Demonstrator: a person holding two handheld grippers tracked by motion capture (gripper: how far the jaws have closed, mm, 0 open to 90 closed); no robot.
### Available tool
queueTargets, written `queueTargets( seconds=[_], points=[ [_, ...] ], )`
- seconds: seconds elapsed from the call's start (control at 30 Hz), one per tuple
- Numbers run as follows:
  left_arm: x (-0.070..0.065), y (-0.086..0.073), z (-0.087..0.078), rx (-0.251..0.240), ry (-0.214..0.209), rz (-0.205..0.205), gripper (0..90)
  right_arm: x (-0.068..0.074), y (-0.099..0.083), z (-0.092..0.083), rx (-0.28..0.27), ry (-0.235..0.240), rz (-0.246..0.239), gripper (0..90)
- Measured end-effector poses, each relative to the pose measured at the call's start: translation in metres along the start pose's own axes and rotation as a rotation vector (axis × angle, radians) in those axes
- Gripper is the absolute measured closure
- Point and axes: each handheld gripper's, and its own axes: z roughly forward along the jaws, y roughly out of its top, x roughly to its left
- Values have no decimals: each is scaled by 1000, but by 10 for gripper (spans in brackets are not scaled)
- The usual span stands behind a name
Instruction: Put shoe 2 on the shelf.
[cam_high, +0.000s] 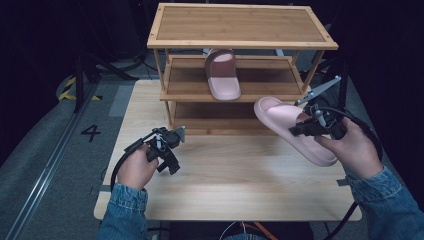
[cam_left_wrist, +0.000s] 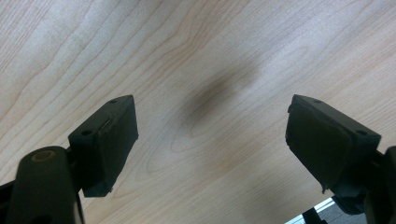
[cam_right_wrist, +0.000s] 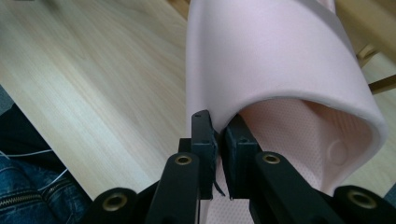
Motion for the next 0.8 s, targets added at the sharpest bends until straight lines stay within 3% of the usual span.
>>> queueTargets(
  seconds=[0.23,0.57,0.8],
  points=[
    [1,1,0,-5,6,5,173,-9,28,-7,-2,-32,-9,844],
    [5,-6,-1,-14,-3,-18,172,-27,65,3,13,-83,-3,842],
    [4,-11,0,-13,-1,-19,172,-36,85,14,10,-138,-35,834]
  ],
)
